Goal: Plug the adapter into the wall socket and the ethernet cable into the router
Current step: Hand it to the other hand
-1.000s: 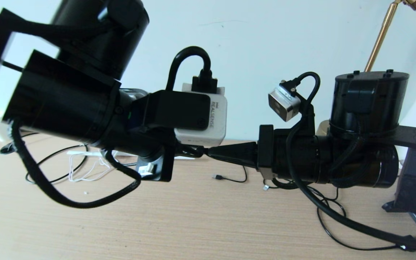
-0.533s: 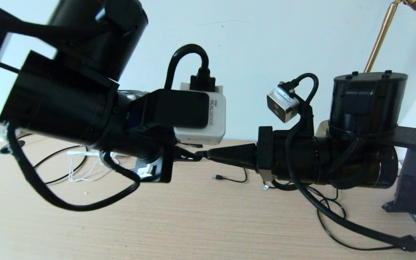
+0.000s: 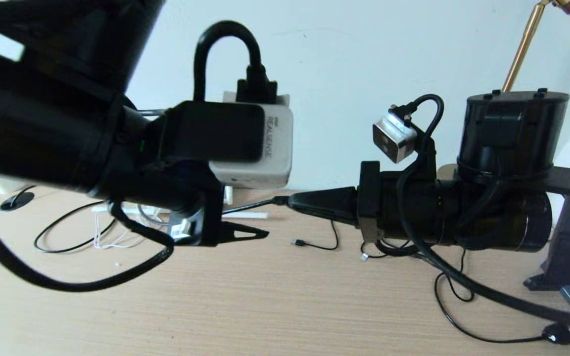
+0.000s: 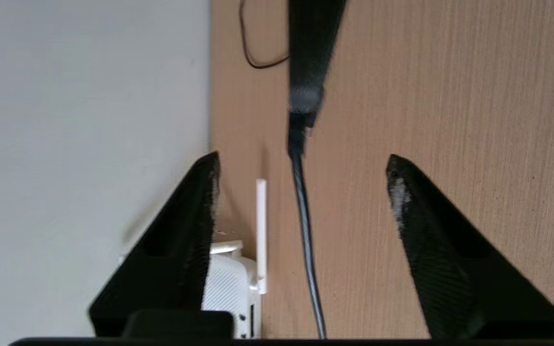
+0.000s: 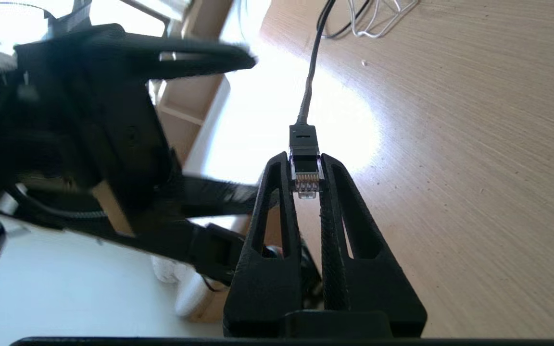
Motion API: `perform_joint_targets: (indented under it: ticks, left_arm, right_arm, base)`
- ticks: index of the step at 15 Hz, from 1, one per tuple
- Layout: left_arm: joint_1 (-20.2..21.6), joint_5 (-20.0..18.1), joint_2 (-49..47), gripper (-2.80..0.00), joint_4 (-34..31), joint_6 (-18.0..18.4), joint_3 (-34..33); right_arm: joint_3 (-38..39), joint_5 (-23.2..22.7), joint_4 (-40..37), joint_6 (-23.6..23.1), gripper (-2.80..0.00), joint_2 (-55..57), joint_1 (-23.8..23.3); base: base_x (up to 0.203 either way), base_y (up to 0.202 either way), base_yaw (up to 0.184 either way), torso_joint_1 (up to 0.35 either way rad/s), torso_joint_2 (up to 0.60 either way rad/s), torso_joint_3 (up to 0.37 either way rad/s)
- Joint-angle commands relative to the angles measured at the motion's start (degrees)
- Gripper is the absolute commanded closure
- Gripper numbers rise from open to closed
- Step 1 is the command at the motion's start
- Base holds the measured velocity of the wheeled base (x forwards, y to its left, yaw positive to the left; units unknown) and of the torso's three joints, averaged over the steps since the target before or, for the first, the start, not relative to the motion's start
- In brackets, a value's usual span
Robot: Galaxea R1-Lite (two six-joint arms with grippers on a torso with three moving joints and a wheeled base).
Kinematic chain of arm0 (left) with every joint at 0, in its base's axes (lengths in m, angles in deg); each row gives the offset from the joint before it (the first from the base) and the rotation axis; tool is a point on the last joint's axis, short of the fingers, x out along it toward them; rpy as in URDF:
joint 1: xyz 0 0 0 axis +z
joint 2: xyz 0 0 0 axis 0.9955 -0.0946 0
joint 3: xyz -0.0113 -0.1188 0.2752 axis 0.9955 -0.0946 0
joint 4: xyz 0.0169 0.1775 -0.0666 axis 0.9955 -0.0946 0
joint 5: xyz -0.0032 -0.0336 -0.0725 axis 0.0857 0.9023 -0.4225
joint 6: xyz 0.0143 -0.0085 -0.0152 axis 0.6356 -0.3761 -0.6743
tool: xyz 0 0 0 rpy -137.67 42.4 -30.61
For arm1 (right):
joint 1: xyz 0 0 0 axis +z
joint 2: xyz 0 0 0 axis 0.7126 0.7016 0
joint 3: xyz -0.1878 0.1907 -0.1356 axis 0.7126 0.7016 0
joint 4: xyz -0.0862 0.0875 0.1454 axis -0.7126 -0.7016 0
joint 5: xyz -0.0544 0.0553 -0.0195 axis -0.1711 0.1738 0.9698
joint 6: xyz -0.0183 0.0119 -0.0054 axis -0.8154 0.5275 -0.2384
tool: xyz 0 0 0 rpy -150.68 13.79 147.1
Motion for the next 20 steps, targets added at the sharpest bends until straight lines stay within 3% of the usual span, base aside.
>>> perform_joint_targets:
  ticks: [1,2,4,6,9,11,14,16,20]
  left_arm:
    - [0.0,0.0,6.7,-2.80,3.9,1.6,-5.9]
    - [0.1,-0.1,9.1,-2.80,7.6,2.6,-10.0]
    - [0.2,-0.2,13.3,-2.80,15.7,3.7,-19.1]
    - [0.2,-0.3,15.4,-2.80,27.4,5.0,-26.9]
    - [0.3,-0.9,14.0,-2.80,47.3,5.7,-33.2]
    - [0.3,-1.9,12.1,-2.80,55.1,7.9,-34.4]
    - [0.3,-3.1,12.0,-2.80,56.6,12.0,-36.2]
    - [0.3,-3.4,11.9,-2.80,57.0,12.2,-36.9]
    - [0.6,-3.8,12.3,-2.80,58.4,12.2,-39.9]
  right_arm:
    - [-2.3,-0.5,0.0,5.6,0.00,-0.1,-1.7]
    - [-4.3,-1.6,-0.1,10.3,0.00,0.1,-3.0]
    - [-7.4,-8.7,-0.2,19.4,0.00,1.4,-5.2]
    - [-9.1,-12.9,-0.1,28.9,0.00,2.9,-6.2]
    - [-9.7,-18.5,-0.1,37.3,0.00,4.1,-8.4]
    - [-10.0,-20.3,0.1,41.8,0.00,4.7,-9.4]
    - [-10.5,-23.3,0.0,44.8,0.00,5.2,-9.4]
    - [-11.8,-25.6,0.1,47.5,0.00,6.2,-9.3]
    - [-14.8,-26.1,-0.3,48.3,0.00,8.6,-9.2]
  base:
    - [0.000,0.000,0.000,0.000,0.00,0.000]
    - [0.000,0.000,0.000,0.000,0.00,0.000]
    - [0.000,0.000,0.000,0.000,0.00,0.000]
    - [0.000,0.000,0.000,0.000,0.00,0.000]
    - [0.000,0.000,0.000,0.000,0.00,0.000]
    - [0.000,0.000,0.000,0.000,0.00,0.000]
    - [0.000,0.000,0.000,0.000,0.00,0.000]
    - [0.000,0.000,0.000,0.000,0.00,0.000]
    - [0.000,0.000,0.000,0.000,0.00,0.000]
